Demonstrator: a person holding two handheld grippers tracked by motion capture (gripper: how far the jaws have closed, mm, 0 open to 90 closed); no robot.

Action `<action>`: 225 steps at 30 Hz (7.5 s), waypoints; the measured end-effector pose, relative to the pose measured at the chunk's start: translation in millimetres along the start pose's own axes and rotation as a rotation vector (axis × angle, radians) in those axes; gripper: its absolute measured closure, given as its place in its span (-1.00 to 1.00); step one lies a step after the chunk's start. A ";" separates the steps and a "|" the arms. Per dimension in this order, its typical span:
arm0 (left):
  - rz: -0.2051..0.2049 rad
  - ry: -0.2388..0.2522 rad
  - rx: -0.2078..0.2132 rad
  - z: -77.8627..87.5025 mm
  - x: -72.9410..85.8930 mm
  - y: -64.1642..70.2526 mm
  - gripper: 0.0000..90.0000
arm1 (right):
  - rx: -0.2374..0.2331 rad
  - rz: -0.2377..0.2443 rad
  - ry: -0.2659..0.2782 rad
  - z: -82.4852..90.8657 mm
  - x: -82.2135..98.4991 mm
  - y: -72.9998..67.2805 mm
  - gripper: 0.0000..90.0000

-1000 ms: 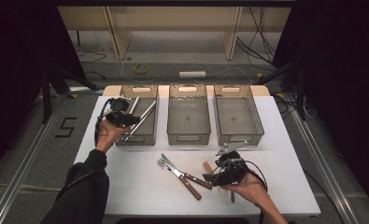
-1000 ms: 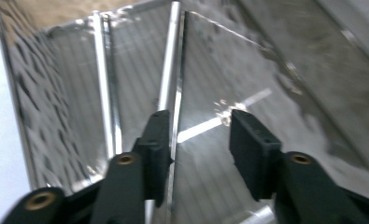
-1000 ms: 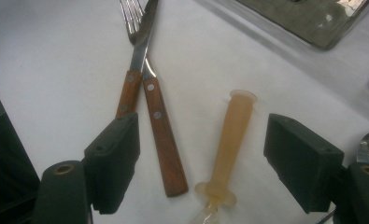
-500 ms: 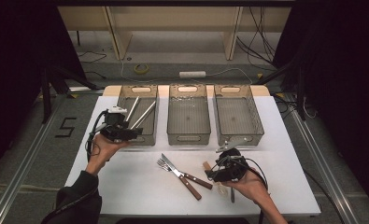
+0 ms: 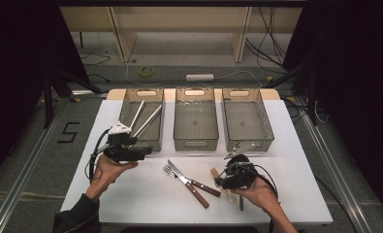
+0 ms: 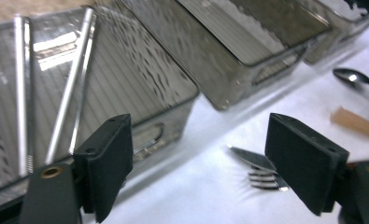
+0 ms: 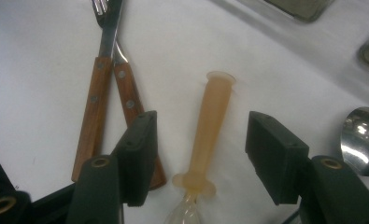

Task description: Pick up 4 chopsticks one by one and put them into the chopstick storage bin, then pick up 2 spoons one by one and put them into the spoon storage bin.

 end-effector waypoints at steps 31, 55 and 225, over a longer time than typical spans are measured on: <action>-0.055 0.082 0.027 24.1 26.2 33.9 -0.64 | 0.001 -0.007 -0.056 -14.0 4.8 1.0 0.15; -0.067 0.093 0.044 33.0 34.6 45.6 -0.64 | 0.048 0.018 -0.100 -25.4 8.3 2.4 0.41; -0.041 0.207 0.033 48.4 30.7 40.3 -0.64 | 0.055 -0.066 0.209 -39.4 -200.1 19.9 0.02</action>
Point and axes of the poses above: each handheld gripper's, and its own axes: z roughly backward along the jaws, x roughly out of its underside, y roughly to its right, the point moved 8 cm from there along -z, roughly forward along the jaws, and after that the axes turned 4 degrees about -z, right-handed, at the moved point
